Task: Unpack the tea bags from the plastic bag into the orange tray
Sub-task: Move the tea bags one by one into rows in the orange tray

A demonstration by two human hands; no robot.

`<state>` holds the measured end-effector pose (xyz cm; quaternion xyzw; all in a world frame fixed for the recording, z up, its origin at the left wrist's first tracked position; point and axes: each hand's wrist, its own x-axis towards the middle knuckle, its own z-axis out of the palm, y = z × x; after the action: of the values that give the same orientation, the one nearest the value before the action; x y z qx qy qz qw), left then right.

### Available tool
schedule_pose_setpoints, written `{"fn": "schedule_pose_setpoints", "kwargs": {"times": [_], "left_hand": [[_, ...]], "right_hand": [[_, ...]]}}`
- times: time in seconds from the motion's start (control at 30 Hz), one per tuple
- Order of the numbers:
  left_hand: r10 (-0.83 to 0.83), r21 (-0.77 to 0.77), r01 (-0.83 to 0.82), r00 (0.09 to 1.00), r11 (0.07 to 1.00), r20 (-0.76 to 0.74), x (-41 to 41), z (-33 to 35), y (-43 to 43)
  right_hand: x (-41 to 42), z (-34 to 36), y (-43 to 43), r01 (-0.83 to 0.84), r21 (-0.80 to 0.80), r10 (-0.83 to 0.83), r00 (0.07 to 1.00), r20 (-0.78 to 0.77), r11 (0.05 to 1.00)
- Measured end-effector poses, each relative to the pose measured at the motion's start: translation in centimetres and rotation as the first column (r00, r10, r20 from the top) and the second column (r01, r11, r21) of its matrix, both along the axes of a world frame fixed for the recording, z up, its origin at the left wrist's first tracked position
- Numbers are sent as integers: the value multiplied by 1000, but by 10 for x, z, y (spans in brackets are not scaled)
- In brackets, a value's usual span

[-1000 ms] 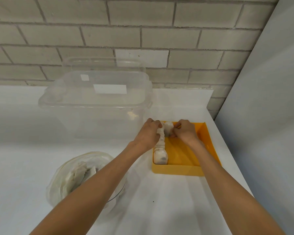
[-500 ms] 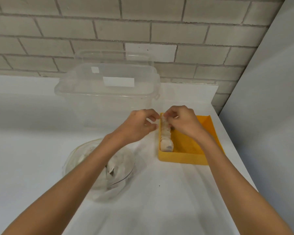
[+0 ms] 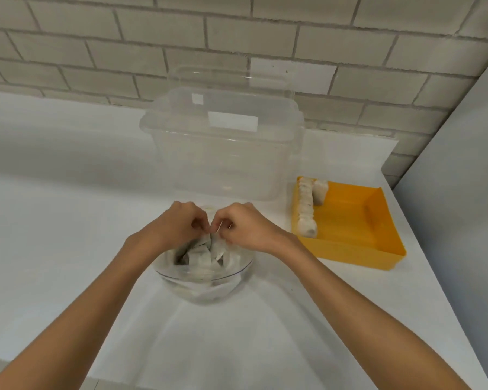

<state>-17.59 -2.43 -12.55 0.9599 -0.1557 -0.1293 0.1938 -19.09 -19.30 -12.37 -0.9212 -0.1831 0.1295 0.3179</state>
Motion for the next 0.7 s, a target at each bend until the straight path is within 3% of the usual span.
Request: {"fn": "schedule_pose_setpoints", "kwargs": {"times": [0.07,0.2,0.4,0.53,0.7], "left_hand": [[4,48,-3,1000,999,-31,0,-8,4],[-19,-11,18,996,1000,-89,-3,-10,9],[-40,-88,14,955,996,-295,-16,-3,13],[-30,-125,-5,963,992,-269,-20,0,12],[108,-362,-127,992,924,-73,-23,10,16]], "right_hand": [[1,-7,8,-11,-60,12,1000,25,998],[3,-13,11,-23,-156,29,999,34,987],[2,-16,3,-32,-84,26,998,-65,996],[-2,-17,-2,11,-2,-11,999,-50,1000],[-7,-14,-15,199,289,-172,978,-118,936]]}}
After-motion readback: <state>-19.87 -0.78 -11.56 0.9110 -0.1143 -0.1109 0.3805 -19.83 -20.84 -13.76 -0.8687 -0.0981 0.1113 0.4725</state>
